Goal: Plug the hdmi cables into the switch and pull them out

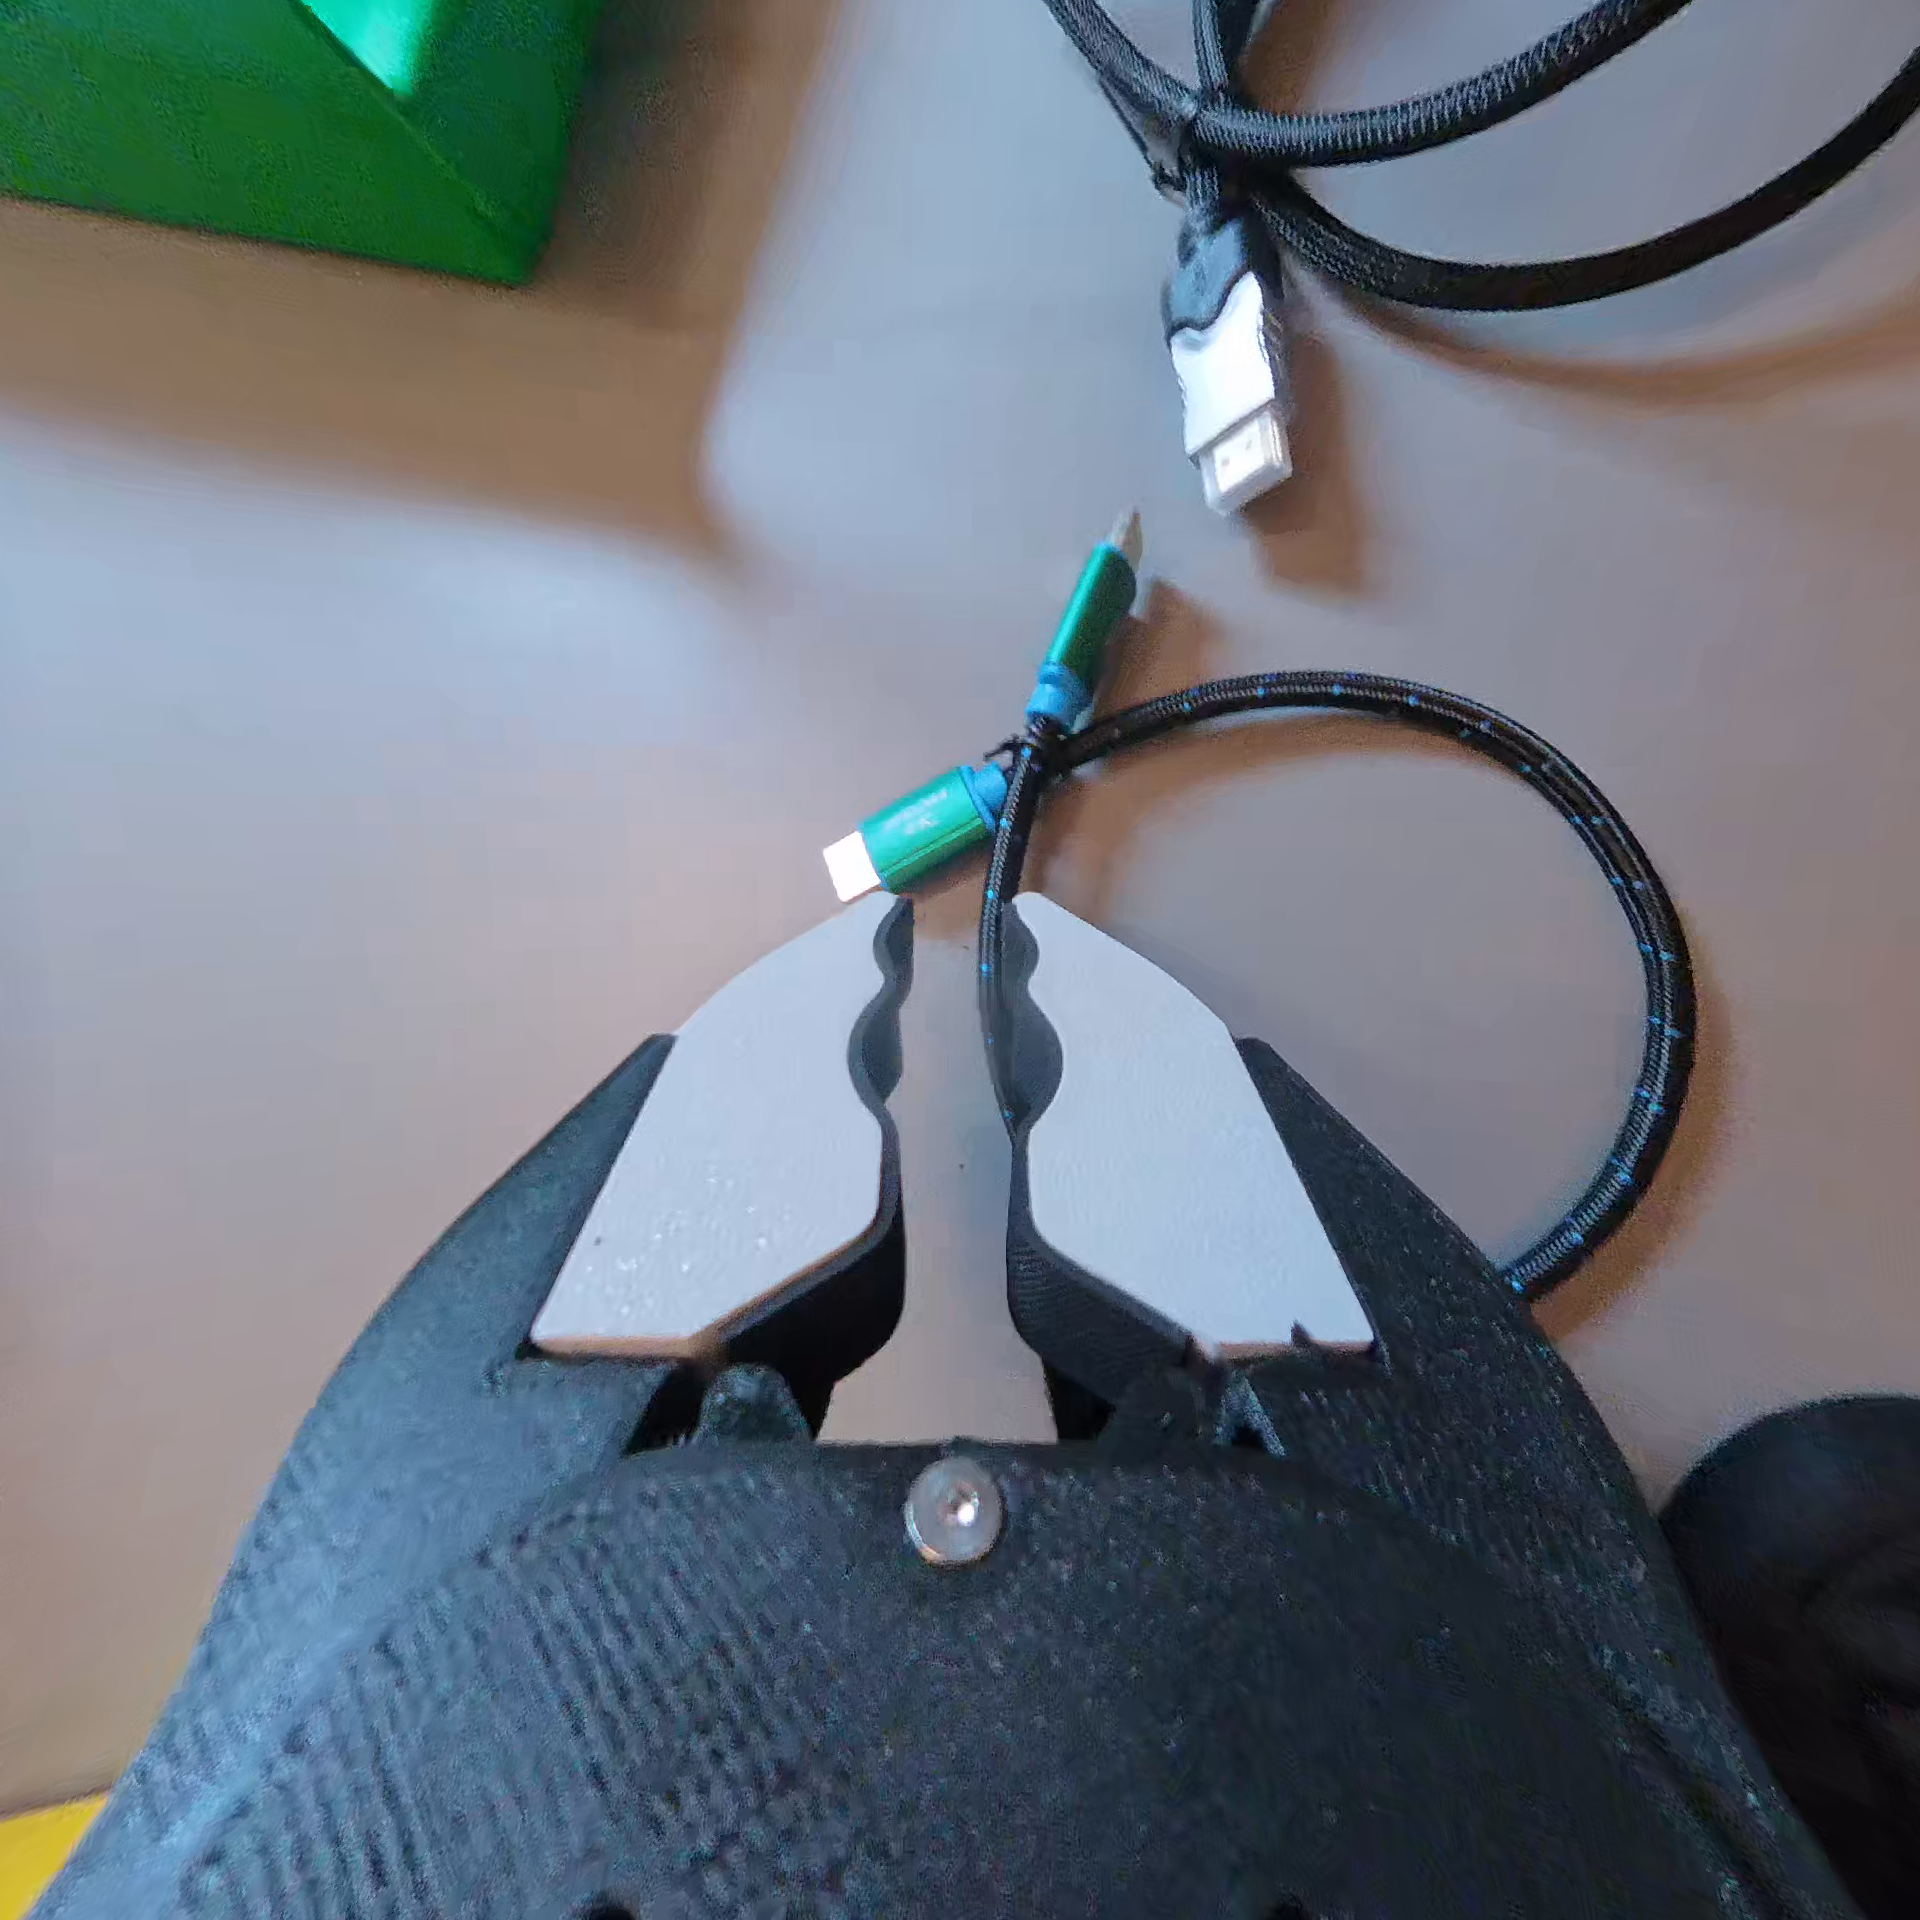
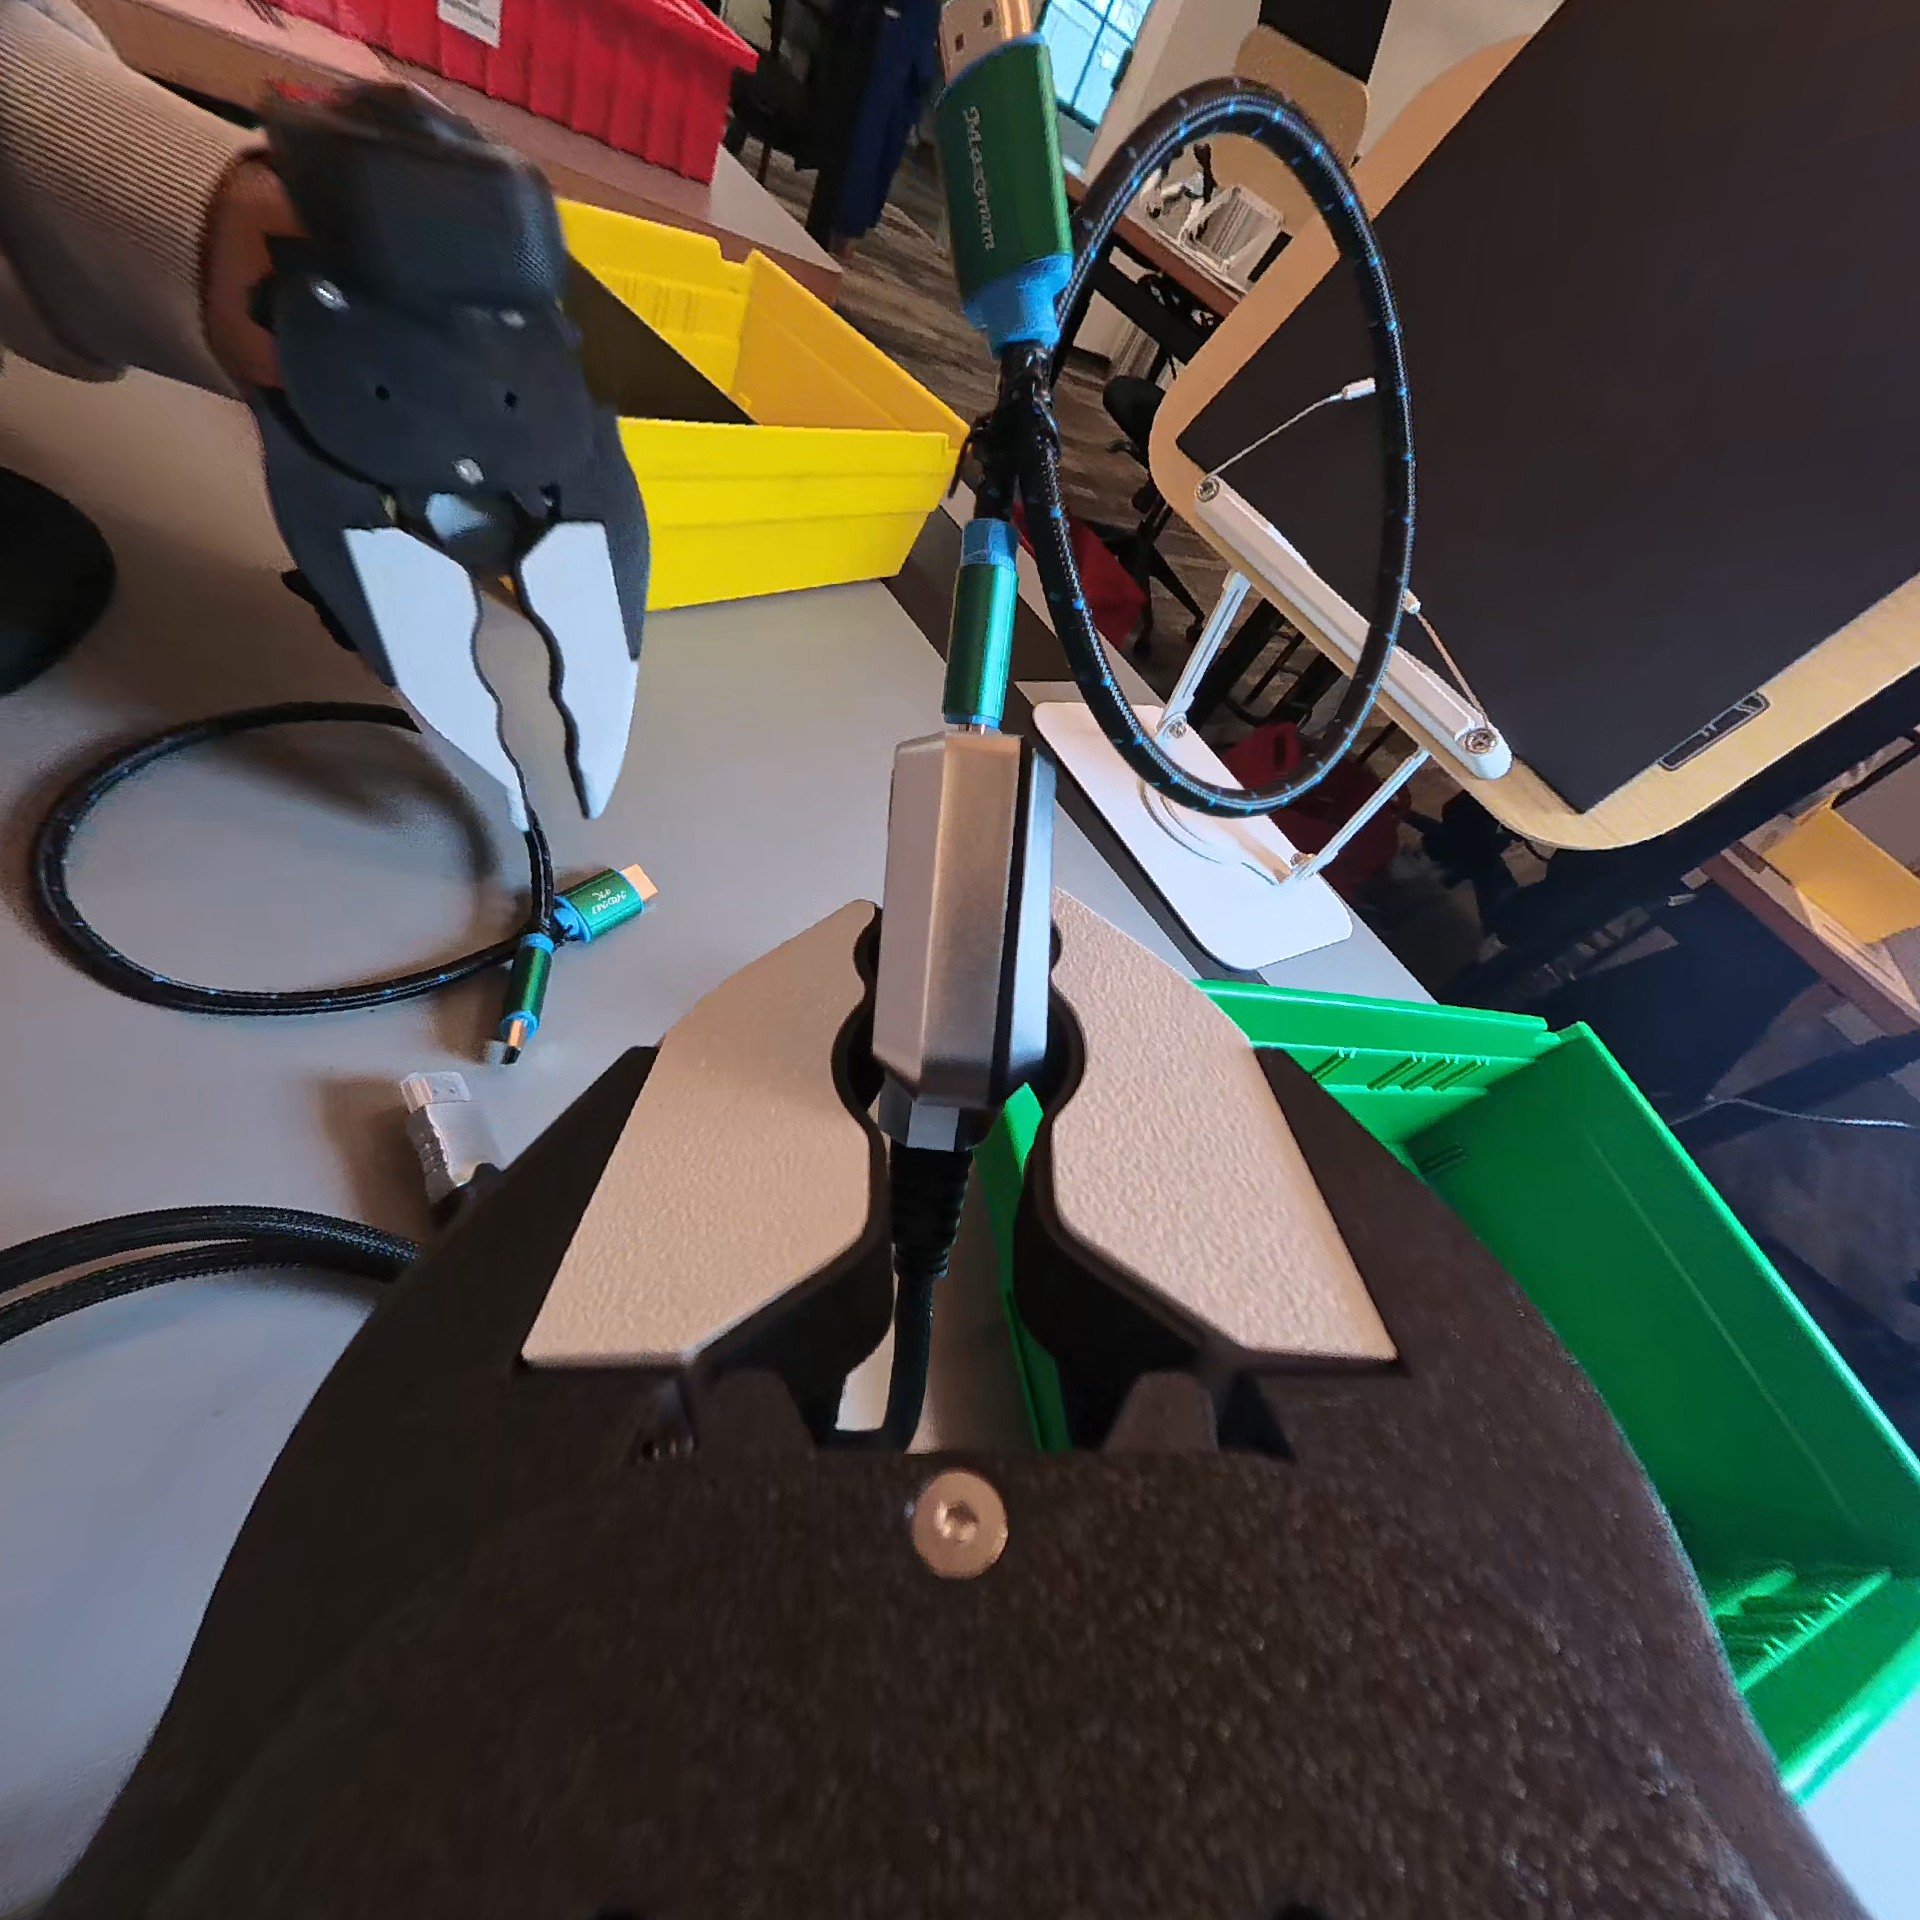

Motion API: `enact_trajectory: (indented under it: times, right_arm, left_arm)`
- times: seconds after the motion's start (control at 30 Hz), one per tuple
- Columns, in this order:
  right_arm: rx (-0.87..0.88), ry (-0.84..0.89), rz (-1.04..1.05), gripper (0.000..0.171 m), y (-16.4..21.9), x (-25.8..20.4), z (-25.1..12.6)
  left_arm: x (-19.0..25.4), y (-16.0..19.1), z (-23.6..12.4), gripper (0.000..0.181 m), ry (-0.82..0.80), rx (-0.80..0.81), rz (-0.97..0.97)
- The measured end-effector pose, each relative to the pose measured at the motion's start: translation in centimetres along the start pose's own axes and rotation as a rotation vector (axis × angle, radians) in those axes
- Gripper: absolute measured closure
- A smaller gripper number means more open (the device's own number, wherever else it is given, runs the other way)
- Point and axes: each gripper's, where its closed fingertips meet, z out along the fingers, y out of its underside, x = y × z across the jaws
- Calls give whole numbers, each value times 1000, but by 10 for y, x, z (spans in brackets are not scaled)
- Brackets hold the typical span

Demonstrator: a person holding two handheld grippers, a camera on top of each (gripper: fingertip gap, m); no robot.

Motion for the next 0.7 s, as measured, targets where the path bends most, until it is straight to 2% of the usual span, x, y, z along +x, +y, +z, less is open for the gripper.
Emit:
enact_trajectory:
  times: [0.17, 0.43, 0.53, 0.7]
  right_arm:
    - [-8, 0, -4, 148, 1, 0, 2]
    - [-31, 10, -19, 148, 7, 1, 2]
    - [-34, 3, -9, 148, 10, 1, 3]
    - [-43, -5, -22, 148, 12, -1, 4]
  left_arm:
    - [8, -20, 1, 161, -155, 7, 175]
    - [16, -20, 25, 156, -224, -72, 451]
    - [12, -8, 30, 159, -238, -128, 490]
    - [7, -11, 34, 170, -195, -52, 389]
